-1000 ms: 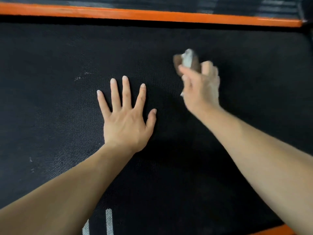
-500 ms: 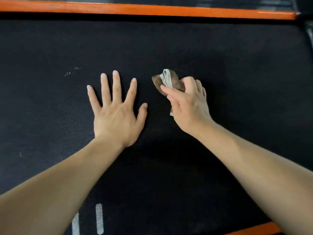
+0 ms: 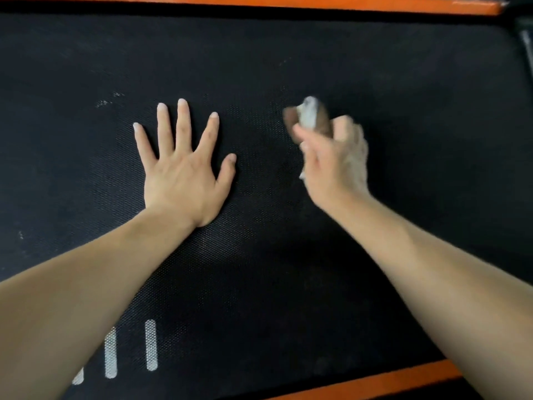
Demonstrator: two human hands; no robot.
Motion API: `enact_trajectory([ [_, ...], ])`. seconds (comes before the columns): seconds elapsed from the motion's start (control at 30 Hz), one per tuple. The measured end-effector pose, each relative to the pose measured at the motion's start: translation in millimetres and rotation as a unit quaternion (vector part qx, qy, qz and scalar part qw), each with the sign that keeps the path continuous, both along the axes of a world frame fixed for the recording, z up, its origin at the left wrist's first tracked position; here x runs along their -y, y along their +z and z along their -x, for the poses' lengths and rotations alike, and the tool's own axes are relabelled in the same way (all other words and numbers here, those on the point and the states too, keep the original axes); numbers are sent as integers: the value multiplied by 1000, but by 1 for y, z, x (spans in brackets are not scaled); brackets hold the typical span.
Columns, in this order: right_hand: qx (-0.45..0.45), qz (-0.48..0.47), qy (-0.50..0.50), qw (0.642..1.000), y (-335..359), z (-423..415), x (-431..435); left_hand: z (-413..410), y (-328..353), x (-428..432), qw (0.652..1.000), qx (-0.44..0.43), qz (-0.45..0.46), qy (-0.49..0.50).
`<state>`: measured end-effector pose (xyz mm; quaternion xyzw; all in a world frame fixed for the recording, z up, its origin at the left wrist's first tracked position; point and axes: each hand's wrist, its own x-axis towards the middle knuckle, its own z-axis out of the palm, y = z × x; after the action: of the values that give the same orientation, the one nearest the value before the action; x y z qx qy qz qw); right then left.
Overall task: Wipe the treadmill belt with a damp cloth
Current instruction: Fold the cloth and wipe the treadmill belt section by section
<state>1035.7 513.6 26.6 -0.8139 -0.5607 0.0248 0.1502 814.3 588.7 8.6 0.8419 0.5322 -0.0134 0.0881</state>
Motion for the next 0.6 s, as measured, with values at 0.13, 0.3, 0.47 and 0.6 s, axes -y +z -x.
enact_trajectory([
  [0.13,18,16,134,991,-1,-12,13,0,0,1,1000,-4,2,3],
  [0.3,-3,20,-114,993,5,-35,-2,-8,6,22,999,40,15,3],
  [0.47,4,16,82,997,2,13,44,-27,3,78,1000,20,6,-23],
  [0.6,6,5,118,993,-1,-4,48,-28,3,77,1000,16,8,-13],
])
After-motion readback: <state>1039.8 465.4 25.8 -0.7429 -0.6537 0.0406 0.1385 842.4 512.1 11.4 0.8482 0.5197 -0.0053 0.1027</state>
